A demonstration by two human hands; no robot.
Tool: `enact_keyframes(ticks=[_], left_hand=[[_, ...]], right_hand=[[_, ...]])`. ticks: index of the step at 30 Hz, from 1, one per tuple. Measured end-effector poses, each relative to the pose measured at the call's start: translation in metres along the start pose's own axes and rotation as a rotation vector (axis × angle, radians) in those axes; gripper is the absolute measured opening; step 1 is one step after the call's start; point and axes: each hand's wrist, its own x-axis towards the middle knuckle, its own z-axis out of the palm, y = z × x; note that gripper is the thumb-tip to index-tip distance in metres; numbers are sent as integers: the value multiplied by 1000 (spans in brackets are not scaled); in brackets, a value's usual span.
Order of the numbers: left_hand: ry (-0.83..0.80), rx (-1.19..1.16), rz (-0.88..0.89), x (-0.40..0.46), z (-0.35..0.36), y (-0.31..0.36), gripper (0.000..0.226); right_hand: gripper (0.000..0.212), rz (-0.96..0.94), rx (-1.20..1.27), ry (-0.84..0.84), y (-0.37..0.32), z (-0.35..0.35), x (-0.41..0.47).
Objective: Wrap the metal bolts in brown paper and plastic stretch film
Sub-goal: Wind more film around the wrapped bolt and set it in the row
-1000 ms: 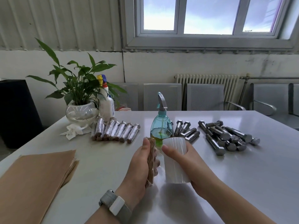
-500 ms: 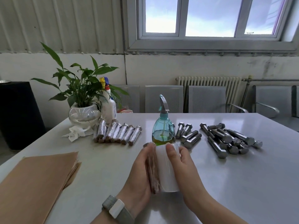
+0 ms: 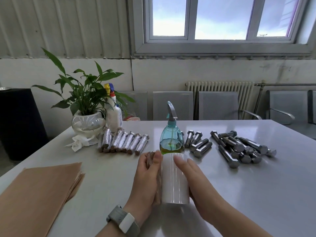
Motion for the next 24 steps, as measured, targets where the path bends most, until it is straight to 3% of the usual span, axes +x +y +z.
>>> enact_keyframes(ticks=[7,11,13,17,20,24], left_hand=[[41,-162,-154,-2,8,3,51],[-68,-417,-278,-4,9,6,65],[-51,-434,-266,-3,7,6,53],[-53,-266,-215,-2,6,4,41],[-3,-100,-84,0,8,4,41],[32,19,31,1,8,5,43]], right_hand=[[65,-235,-191,181,8,12,-2],[67,-219,-282,213,11,9,-1],[63,-200,-295,201,11,8,1],[54,-73,-157,77,2,5,2],[61,81,-25,31,-4,-1,1],[67,-91,-127,143,0,-1,0]])
